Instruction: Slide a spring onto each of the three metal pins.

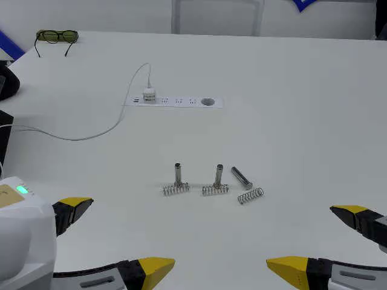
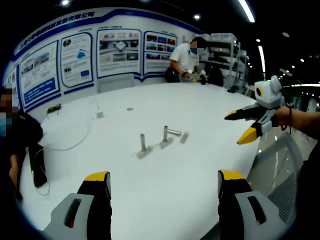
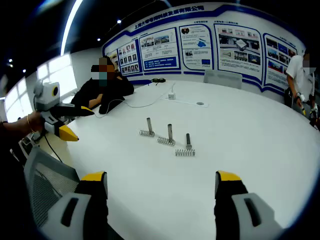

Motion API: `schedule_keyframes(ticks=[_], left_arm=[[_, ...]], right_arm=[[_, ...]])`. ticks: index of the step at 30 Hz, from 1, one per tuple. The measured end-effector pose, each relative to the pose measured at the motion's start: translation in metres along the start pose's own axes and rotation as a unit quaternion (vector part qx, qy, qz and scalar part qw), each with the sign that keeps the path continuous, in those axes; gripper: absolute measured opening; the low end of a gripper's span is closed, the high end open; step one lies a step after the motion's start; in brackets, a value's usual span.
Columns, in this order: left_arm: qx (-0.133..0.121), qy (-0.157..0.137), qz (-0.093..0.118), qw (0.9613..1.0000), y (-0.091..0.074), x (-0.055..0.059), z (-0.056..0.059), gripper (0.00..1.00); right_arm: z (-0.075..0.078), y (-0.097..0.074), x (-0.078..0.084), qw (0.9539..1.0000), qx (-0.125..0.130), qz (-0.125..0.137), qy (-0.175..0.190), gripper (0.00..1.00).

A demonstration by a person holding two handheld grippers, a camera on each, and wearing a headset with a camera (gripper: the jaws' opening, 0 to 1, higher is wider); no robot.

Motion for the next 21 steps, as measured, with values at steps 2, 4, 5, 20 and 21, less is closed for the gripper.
schedule_keyframes(ticks=[2,4,5,20,21], left_arm=[[0.000,0.000,-0.001,1.0000,-0.0004,0.0000,0.0001,0.90],[0.000,0.002,0.001,1.0000,-0.0005,-0.0008,0.0003,0.90],[0.000,0.002,0.000,1.0000,-0.0005,-0.0009,0.0004,0.90],[0.002,0.009,0.001,1.0000,-0.0003,-0.0030,0.0015,0.90],[0.002,0.009,0.001,1.0000,-0.0002,-0.0030,0.0016,0.90]], right_arm=[[0.0004,-0.0002,-0.0001,1.0000,0.001,0.001,0.001,0.90],[0.0005,-0.0003,-0.0002,1.0000,0.001,0.002,0.003,0.90],[0.0005,-0.0004,-0.0002,1.0000,0.001,0.001,0.002,0.90],[-0.0007,-0.0021,0.0001,1.0000,0.002,0.004,0.005,0.88],[-0.0004,-0.0022,0.0001,1.0000,0.003,0.005,0.006,0.88]])
Point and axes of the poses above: the centre of the closed fingertips' face, and the gripper's own axes: y roughly forward along the fingers, z roughly to its right, x roughly out of its underside, the point moved 2 cm from there along -y, roughly backward along the fingers
